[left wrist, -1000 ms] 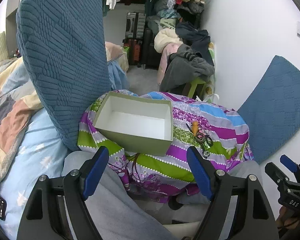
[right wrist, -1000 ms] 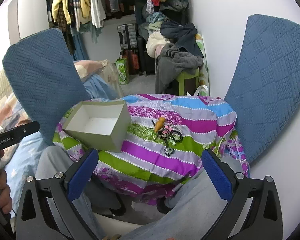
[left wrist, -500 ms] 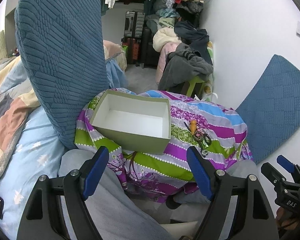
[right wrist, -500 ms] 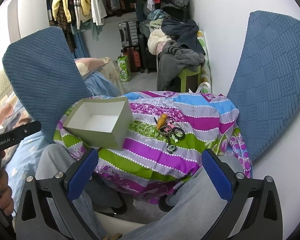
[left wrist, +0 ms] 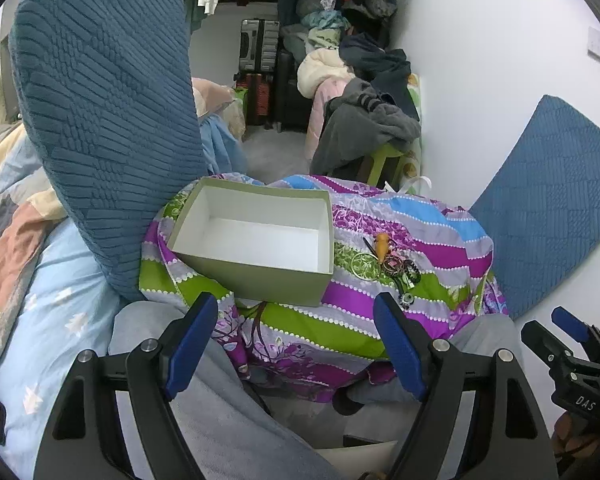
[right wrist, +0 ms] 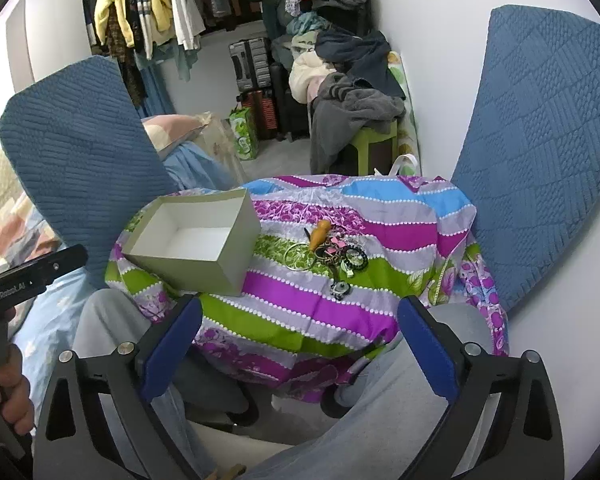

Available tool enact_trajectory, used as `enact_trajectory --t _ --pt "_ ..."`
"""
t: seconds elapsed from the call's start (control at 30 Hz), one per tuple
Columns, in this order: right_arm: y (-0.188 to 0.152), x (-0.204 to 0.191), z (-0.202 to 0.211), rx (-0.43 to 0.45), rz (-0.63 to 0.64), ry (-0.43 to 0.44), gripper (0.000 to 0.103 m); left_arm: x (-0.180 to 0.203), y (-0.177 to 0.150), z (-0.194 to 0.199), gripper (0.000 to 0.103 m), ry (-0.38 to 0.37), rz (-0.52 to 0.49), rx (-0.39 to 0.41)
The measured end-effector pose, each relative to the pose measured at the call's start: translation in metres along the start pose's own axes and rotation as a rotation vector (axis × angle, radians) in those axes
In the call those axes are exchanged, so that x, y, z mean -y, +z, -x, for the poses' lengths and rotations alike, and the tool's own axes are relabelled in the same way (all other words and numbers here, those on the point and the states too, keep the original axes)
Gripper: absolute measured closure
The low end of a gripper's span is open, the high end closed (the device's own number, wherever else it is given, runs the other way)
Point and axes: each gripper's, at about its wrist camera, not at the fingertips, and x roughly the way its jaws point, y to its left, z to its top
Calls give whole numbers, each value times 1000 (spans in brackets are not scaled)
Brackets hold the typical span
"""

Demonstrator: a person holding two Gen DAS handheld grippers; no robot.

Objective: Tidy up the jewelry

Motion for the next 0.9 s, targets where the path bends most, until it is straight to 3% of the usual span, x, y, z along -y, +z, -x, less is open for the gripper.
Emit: enact_trajectory --t 0.4,0.9 --pt "5 14 -18 2 2 13 24 7 5 -25 23 -27 -16 -14" --pt "18 48 -70 -17 -4 -10 49 31 33 -75 23 -86 -47 -23"
